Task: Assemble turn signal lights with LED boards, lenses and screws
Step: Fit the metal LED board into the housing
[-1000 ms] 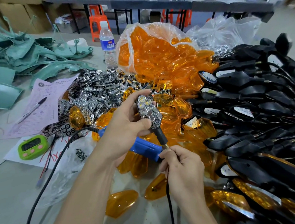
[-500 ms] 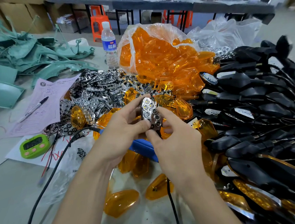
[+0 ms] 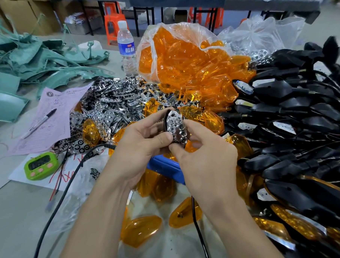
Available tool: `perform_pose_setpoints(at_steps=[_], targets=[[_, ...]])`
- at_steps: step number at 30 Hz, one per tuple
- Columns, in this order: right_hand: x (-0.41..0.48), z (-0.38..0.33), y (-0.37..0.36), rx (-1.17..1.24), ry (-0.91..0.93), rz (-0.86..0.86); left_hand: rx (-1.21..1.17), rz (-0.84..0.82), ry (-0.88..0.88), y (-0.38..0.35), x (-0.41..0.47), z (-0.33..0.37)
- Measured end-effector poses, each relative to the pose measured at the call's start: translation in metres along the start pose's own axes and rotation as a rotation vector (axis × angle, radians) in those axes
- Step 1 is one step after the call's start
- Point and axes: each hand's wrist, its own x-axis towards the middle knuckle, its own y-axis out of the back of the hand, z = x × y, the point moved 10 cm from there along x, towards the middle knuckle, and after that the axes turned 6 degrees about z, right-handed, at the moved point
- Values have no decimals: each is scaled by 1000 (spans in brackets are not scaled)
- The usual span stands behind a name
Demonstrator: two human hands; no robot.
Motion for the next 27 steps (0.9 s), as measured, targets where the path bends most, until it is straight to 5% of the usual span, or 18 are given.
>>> perform_pose_setpoints(at_steps=[3, 17, 27], targets=[[8, 6, 5, 66, -19, 27, -23, -1, 10, 1, 2, -4], [28, 90, -32, 797, -673, -255, 99, 158, 117, 3, 24, -30], [36, 82, -21, 583, -396, -120, 207, 163, 88, -4, 21, -29]])
